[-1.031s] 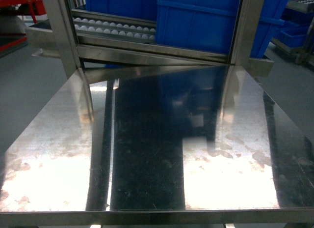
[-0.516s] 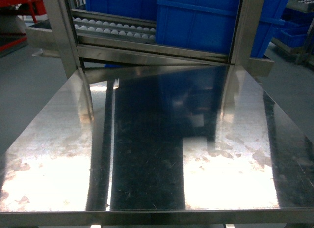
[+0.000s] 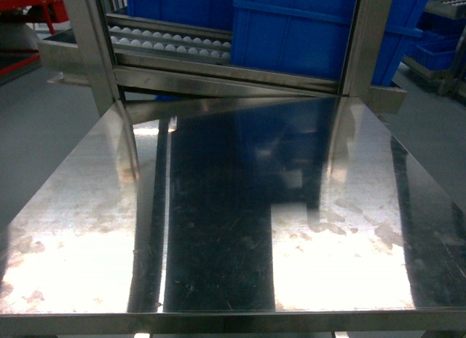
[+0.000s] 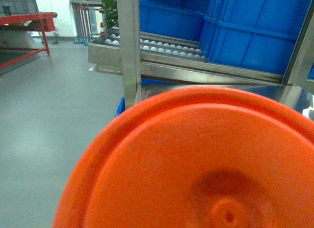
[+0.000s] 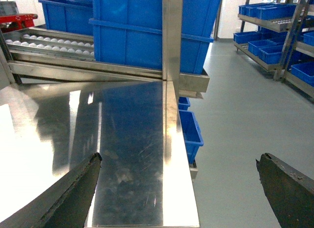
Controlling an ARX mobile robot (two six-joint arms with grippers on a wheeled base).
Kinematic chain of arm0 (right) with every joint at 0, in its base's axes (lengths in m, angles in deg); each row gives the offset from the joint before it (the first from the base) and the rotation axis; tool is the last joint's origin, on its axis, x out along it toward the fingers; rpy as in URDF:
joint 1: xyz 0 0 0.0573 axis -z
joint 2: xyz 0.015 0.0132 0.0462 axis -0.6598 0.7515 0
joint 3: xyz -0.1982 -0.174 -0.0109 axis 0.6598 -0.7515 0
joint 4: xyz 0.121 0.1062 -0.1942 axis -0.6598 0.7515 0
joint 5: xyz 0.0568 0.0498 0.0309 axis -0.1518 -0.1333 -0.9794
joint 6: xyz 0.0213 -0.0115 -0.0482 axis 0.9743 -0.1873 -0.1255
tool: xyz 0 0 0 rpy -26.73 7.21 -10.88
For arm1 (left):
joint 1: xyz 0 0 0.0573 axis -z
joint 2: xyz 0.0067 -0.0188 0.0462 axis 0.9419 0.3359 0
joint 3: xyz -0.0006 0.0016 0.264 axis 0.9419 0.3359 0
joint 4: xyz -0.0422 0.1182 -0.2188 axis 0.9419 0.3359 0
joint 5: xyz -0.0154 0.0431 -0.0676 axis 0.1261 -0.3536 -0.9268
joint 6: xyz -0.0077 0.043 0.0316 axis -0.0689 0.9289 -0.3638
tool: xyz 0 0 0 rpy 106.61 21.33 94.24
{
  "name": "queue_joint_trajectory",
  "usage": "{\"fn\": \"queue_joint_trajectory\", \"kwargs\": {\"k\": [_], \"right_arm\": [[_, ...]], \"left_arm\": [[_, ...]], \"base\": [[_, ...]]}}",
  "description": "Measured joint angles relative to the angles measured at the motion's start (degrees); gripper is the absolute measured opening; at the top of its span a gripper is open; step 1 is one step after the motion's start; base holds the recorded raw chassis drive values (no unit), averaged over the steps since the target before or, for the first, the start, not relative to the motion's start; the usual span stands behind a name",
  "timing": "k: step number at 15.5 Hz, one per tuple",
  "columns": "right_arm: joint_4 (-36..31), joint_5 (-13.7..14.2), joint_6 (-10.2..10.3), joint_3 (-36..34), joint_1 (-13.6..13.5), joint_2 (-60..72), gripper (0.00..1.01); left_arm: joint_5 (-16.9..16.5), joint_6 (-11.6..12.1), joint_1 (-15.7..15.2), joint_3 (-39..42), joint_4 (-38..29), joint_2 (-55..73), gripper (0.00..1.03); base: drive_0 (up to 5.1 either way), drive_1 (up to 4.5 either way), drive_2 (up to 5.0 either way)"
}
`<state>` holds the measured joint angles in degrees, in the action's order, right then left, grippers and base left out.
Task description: Pick capacitor and pack into box
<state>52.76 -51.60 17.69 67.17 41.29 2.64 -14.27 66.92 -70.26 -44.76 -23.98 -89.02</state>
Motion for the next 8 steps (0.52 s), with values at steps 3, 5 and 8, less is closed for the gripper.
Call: {"fn": "queue_joint_trajectory", "kwargs": {"k": [3, 5, 8], "right_arm": [[0.0, 0.0, 0.0, 0.0, 0.0, 0.0, 0.98], [0.0, 0.0, 0.0, 0.0, 0.0, 0.0, 0.98], [-0.2, 0.0, 0.0, 0.0, 0.0, 0.0, 0.98]], "left_arm": [[0.0, 0.0, 0.0, 0.0, 0.0, 0.0, 0.43], [0.0, 0.0, 0.0, 0.0, 0.0, 0.0, 0.43], [0.0, 0.0, 0.0, 0.0, -0.3, 0.0, 0.43]], "base": [[0.0, 0.0, 0.0], [0.0, 0.0, 0.0], [0.0, 0.0, 0.0]]}}
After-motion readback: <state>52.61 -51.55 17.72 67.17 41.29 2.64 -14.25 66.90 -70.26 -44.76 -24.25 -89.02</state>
